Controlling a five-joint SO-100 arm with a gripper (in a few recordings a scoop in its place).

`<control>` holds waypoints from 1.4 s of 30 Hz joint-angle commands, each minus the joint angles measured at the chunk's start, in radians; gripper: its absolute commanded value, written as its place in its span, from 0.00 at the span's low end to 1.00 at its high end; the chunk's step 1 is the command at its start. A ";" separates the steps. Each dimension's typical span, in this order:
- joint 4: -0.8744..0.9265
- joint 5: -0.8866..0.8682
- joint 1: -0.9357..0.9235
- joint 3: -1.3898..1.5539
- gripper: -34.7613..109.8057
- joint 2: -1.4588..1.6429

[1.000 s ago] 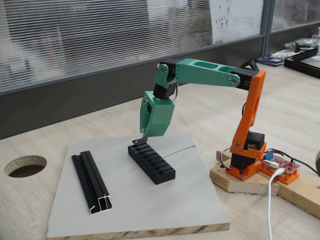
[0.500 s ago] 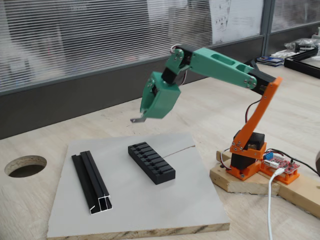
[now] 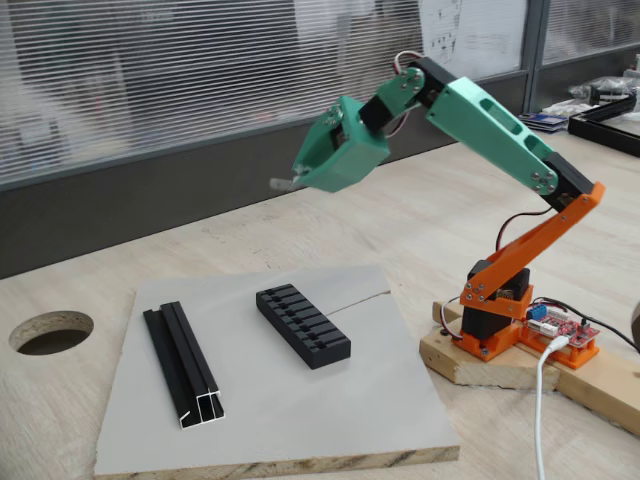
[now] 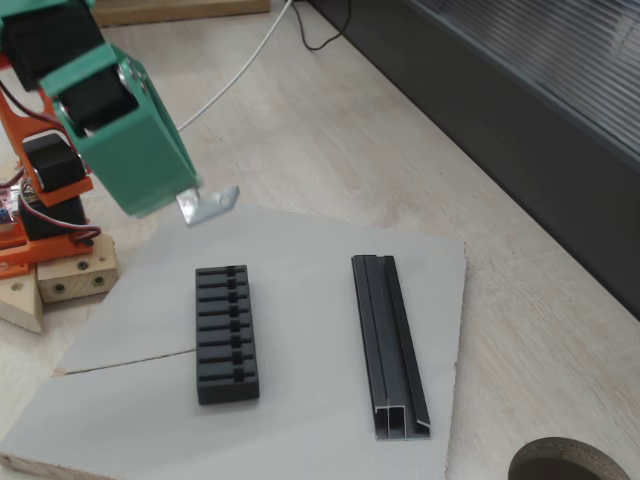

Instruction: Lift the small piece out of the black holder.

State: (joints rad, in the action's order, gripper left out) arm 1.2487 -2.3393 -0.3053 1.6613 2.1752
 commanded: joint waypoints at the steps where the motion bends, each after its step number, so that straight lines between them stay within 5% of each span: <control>1: 0.006 -0.015 0.000 -0.018 0.25 0.074; 13: 0.006 -0.015 0.229 -0.017 0.25 0.164; 42: 0.008 -0.015 0.225 -0.017 0.25 0.256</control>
State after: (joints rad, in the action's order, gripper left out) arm 1.2487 -2.3393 -0.0782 1.6613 2.3547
